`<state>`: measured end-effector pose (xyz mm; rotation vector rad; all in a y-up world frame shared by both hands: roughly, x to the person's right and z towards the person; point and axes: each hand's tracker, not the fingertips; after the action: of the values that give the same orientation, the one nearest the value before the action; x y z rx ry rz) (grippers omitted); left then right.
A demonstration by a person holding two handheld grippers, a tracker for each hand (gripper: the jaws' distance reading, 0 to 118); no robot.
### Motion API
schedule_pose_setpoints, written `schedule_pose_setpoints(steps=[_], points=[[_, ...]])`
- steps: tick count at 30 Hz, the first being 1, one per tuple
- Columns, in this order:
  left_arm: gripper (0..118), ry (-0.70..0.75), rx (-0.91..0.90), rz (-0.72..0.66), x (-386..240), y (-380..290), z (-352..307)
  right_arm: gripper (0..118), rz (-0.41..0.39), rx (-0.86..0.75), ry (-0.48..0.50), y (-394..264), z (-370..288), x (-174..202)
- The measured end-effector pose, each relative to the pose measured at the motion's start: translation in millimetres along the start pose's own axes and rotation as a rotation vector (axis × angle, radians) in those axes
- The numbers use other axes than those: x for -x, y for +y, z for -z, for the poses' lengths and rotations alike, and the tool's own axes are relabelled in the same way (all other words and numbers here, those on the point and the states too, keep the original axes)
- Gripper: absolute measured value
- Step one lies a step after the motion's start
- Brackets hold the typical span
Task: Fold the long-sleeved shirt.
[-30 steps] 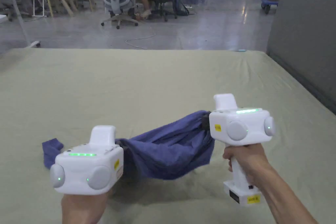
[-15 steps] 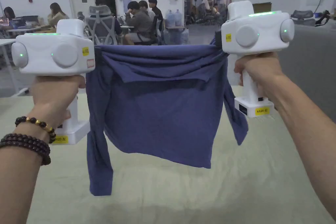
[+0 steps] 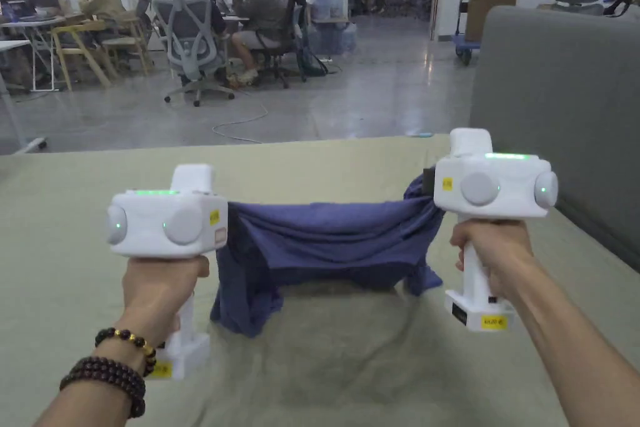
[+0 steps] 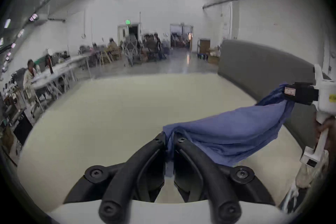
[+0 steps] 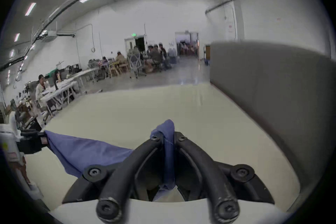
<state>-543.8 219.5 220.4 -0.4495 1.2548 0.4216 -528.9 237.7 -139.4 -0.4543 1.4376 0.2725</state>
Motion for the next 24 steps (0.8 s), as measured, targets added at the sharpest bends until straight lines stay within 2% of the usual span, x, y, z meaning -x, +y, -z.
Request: schedule_pose_setpoints(steps=[3,6,11,13,15,18,21,24], points=[[4,0.006,0.064,0.027,-2,-42,16,5,-0.068,0.113,-0.014,-43,20,-1],[4,-0.003,0.068,0.014,1,-52,15,5,-0.072,0.117,-0.01,-60,20,-3],[4,-0.039,0.013,-0.012,8,-76,-21,5,-0.039,0.079,0.006,-88,-34,-3],[4,-0.098,0.016,-0.04,4,-106,-51,5,-0.046,0.091,0.014,-114,-58,-6],[4,-0.092,0.026,-0.053,-1,-141,-75,5,-0.055,0.113,0.01,-144,-80,-8],[4,-0.09,0.084,-0.079,-7,-201,-91,5,-0.021,0.209,-0.013,-195,-100,-17],[4,-0.165,0.262,-0.09,-4,-246,-71,5,-0.088,0.381,-0.065,-246,-87,-19],[4,-0.091,0.267,-0.016,-2,-263,-60,5,-0.08,0.453,-0.078,-280,-69,-28]])
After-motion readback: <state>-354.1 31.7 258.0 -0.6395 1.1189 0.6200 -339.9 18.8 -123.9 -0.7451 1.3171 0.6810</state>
